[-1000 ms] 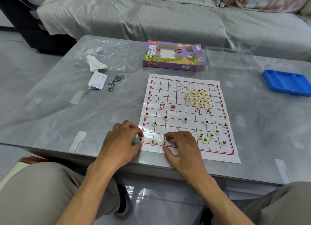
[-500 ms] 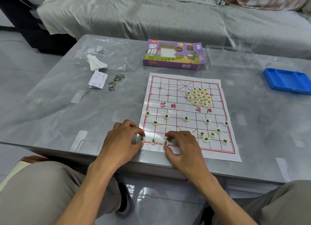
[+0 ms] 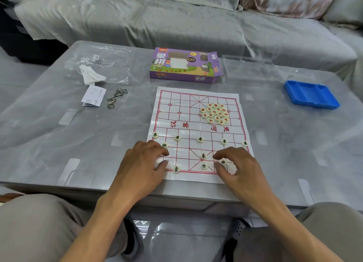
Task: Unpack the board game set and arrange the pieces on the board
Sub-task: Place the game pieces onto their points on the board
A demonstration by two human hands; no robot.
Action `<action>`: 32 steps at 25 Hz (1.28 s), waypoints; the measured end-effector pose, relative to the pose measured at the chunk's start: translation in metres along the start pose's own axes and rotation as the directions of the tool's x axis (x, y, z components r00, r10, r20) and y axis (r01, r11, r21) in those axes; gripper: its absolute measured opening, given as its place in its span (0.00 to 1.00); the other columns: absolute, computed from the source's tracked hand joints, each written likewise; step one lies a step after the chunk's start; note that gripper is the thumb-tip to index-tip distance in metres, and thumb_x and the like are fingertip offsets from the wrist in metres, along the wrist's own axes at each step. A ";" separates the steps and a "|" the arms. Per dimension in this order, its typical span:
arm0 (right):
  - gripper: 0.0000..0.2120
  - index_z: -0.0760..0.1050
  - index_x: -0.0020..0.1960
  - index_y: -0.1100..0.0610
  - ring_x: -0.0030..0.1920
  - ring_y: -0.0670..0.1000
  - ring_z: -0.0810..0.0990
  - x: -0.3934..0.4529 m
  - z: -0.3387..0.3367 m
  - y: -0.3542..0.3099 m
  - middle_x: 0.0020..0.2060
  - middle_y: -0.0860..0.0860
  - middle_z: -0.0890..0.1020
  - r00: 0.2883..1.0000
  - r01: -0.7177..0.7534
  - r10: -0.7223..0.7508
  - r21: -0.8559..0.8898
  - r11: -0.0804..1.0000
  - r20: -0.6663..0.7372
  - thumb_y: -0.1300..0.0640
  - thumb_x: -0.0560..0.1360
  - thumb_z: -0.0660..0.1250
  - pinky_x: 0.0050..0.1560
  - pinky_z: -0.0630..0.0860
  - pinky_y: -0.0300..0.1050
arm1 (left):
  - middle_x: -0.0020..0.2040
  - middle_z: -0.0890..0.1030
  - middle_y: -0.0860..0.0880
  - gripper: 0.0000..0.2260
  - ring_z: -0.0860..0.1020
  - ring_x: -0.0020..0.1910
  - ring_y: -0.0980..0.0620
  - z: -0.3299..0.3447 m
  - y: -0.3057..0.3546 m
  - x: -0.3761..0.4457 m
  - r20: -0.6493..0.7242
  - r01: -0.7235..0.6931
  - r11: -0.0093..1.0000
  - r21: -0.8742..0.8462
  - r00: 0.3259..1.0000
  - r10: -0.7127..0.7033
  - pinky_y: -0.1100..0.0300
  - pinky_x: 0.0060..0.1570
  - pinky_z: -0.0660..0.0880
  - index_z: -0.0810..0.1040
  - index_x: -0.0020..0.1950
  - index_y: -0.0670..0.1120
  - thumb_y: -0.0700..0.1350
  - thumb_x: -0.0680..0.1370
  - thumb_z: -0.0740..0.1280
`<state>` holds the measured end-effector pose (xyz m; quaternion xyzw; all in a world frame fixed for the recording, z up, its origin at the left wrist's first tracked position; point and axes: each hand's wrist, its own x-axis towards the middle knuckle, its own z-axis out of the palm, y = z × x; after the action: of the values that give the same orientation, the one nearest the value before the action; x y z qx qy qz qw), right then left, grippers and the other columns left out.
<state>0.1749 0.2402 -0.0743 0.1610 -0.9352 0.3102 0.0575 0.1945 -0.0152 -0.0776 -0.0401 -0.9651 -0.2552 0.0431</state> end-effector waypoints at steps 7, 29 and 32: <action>0.05 0.79 0.49 0.49 0.44 0.45 0.75 0.006 0.015 0.013 0.43 0.41 0.80 0.998 -0.045 0.046 -0.036 0.998 0.032 0.55 0.74 0.69 0.45 0.73 0.40 | 0.54 0.79 0.56 0.10 0.73 0.55 0.52 0.035 0.032 0.012 0.103 -0.178 0.984 0.014 0.979 0.176 0.58 0.52 0.69 0.80 0.56 0.50 0.46 0.78 0.63; 0.04 0.78 0.44 0.51 0.40 0.49 0.71 0.019 0.044 0.016 0.40 0.45 0.78 0.993 0.120 -0.116 -0.147 0.982 0.034 0.52 0.71 0.68 0.40 0.70 0.44 | 0.52 0.76 0.57 0.10 0.73 0.49 0.55 0.045 0.043 0.024 0.136 -0.147 0.989 0.034 0.981 0.141 0.62 0.44 0.67 0.80 0.53 0.52 0.49 0.81 0.59; 0.10 0.79 0.52 0.50 0.45 0.50 0.73 0.020 0.043 0.019 0.49 0.44 0.79 0.989 0.145 -0.141 -0.158 0.977 0.040 0.57 0.71 0.66 0.44 0.72 0.44 | 0.52 0.77 0.57 0.10 0.73 0.49 0.54 0.045 0.043 0.024 0.128 -0.146 0.989 0.030 0.982 0.141 0.61 0.45 0.69 0.81 0.53 0.52 0.50 0.80 0.61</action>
<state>0.1492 0.2240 -0.1151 0.2270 -0.9438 0.2268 0.0792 0.1718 0.0456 -0.0930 -0.1248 -0.9652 -0.2297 0.0016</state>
